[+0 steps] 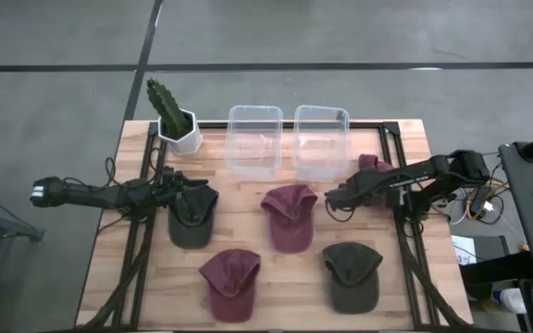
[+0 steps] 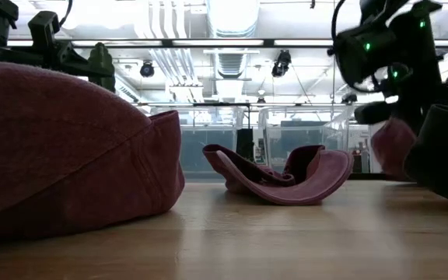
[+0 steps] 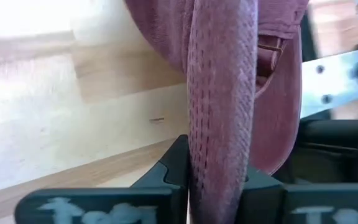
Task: Pick & Place hat
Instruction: Put the right red cap into the right transparent bin
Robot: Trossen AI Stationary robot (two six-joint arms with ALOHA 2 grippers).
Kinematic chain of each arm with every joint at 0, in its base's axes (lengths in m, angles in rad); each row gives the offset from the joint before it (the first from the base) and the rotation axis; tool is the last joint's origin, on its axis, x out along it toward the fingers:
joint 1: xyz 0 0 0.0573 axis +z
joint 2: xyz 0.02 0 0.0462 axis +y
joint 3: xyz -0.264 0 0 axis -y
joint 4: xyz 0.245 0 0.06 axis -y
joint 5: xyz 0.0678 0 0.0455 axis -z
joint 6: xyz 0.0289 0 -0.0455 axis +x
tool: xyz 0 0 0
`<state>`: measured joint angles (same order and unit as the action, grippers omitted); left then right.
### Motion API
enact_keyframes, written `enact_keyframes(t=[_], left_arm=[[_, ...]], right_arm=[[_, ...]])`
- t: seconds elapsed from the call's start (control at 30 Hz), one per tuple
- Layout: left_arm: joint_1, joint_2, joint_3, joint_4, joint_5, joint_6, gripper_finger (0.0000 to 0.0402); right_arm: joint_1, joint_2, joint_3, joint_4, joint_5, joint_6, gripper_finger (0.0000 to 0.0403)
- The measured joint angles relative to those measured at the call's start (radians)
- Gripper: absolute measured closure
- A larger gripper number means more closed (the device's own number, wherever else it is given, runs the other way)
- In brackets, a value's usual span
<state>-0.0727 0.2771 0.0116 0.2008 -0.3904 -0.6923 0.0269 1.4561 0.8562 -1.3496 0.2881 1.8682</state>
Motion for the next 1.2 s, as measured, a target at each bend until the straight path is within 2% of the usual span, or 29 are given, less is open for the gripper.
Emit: enact_keyframes(t=[0.3,0.43,0.83,1.2], left_arm=[[0.000,0.000,0.000,0.000,0.000,0.000,0.0246],[0.000,0.000,0.000,0.000,0.000,0.000,0.0246],[0.000,0.000,0.000,0.004,0.000,0.000,0.0246],[0.000,0.000,0.000,0.008,0.000,0.000,0.0246]], right_arm=[[0.015,-0.099,0.105,-0.115,0.098,0.045,0.0375],[0.015,-0.107,0.172,-0.223,0.119,0.060,0.0375],[0.016,-0.121,0.354,-0.221,0.275,-0.030,0.0375],[0.016,-0.117,0.440,-0.222,0.320,-0.061,0.0387]])
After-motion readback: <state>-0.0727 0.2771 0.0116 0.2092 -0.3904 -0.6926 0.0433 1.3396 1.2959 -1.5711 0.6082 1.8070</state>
